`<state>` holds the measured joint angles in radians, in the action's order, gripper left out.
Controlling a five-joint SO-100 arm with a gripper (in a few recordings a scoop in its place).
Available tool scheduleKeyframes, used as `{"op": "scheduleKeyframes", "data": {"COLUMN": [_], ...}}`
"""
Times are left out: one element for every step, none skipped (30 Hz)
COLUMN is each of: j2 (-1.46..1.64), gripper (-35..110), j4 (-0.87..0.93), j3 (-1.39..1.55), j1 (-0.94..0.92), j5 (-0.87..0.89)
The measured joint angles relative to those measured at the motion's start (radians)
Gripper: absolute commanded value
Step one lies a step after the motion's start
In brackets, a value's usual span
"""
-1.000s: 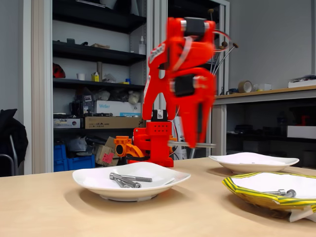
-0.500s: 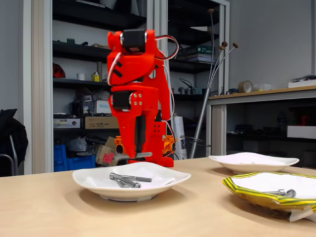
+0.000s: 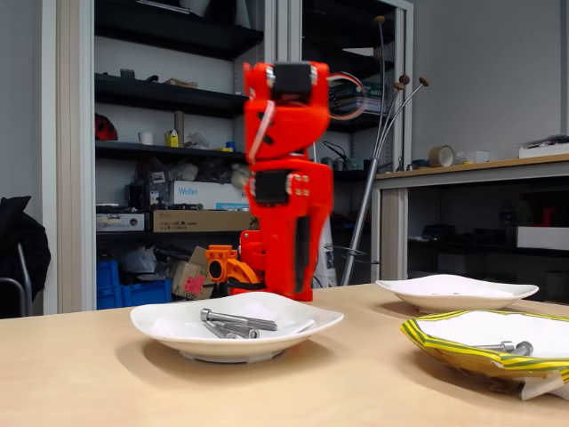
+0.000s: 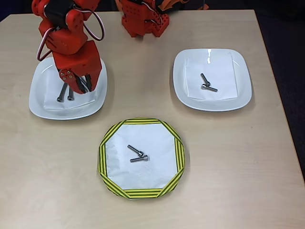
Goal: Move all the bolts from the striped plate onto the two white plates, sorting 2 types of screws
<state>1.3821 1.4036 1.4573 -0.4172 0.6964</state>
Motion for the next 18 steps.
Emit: {"op": "scheduleKeyframes", "data": {"j2": [0.017,0.034,0.044,0.054,0.06,0.064,0.064,0.064,0.064,0.066,0.064,0.064,0.064,0.064,0.055,0.041,0.028,0.023], "gripper": [0,0,1,5,7,6,7,9,12,15,16,17,17,17,17,17,17,17], "j4": [-0.029,-0.083,-0.129,-0.17,-0.221,-0.256,-0.302,-0.328,-0.353,-0.376,-0.4,-0.433,-0.466,-0.491,-0.505,-0.522,-0.538,-0.545], "j3": [0.02,0.035,0.051,0.058,0.071,0.077,0.077,0.077,0.08,0.092,0.098,0.098,0.098,0.097,0.098,0.098,0.098,0.098], "j1": [0.026,0.052,0.083,0.109,0.129,0.147,0.17,0.193,0.218,0.239,0.258,0.272,0.287,0.304,0.324,0.345,0.365,0.38], "j5": [0.043,0.075,0.11,0.158,0.202,0.236,0.262,0.275,0.287,0.288,0.288,0.278,0.261,0.247,0.233,0.219,0.219,0.21]}}
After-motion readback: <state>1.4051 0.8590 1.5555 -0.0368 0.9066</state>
